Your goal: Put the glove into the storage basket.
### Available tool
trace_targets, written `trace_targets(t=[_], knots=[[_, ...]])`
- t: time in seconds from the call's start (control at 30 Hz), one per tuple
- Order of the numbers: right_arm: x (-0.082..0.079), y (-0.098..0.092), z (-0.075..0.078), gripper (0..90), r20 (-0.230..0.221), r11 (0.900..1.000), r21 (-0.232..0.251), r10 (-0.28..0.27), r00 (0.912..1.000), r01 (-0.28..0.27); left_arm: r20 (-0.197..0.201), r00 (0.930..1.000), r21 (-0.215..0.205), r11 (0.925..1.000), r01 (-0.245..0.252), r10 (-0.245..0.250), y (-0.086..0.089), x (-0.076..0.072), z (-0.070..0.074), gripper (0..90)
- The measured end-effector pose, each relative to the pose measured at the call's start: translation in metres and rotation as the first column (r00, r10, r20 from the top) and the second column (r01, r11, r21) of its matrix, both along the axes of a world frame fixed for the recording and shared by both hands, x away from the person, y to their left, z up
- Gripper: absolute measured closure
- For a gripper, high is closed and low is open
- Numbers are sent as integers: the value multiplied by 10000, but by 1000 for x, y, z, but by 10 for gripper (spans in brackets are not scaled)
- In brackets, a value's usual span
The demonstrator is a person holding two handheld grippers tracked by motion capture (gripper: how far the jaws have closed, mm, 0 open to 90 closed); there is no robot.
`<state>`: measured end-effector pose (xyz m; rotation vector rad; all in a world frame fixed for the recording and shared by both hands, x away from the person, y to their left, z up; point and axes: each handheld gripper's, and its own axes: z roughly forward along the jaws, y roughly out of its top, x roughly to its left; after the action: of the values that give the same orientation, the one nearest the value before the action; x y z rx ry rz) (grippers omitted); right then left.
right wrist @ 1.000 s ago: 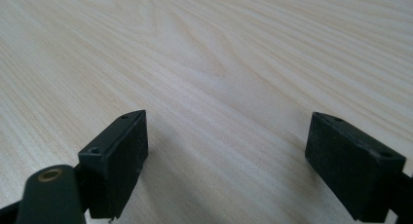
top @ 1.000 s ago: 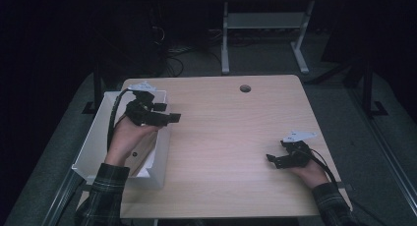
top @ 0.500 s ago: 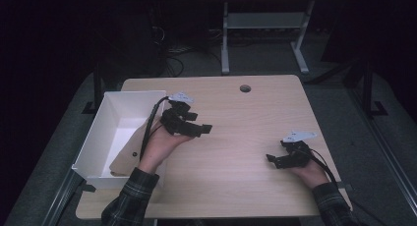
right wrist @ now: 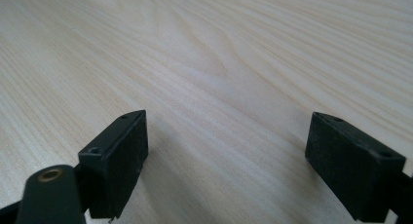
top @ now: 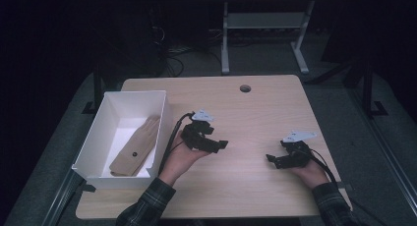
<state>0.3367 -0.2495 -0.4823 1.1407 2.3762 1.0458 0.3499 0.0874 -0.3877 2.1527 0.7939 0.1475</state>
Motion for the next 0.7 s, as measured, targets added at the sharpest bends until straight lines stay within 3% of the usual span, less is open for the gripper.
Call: trace_targets(t=[0.2, 0.37, 0.6, 0.7], knots=[[0, 0, 0, 151, 1, 10000, -3, -4, 10000, 4, -29, 9998, 361, 9992, 191, -190, -5, -2, -27, 238], [0, 0, 0, 151, 1, 10000, 0, -5, 10000, 5, -93, 9996, 986, 9947, 289, -281, -8, -2, -49, 215], [0, 0, 0, 151, 1, 10000, 4, -5, 10000, 5, -111, 9986, 1571, 9861, 531, -520, -12, -5, -67, 175], [0, 0, 0, 151, -3, 10000, 0, -5, 10000, 5, -50, 9989, 1600, 9860, 473, -471, -13, -7, -75, 174]])
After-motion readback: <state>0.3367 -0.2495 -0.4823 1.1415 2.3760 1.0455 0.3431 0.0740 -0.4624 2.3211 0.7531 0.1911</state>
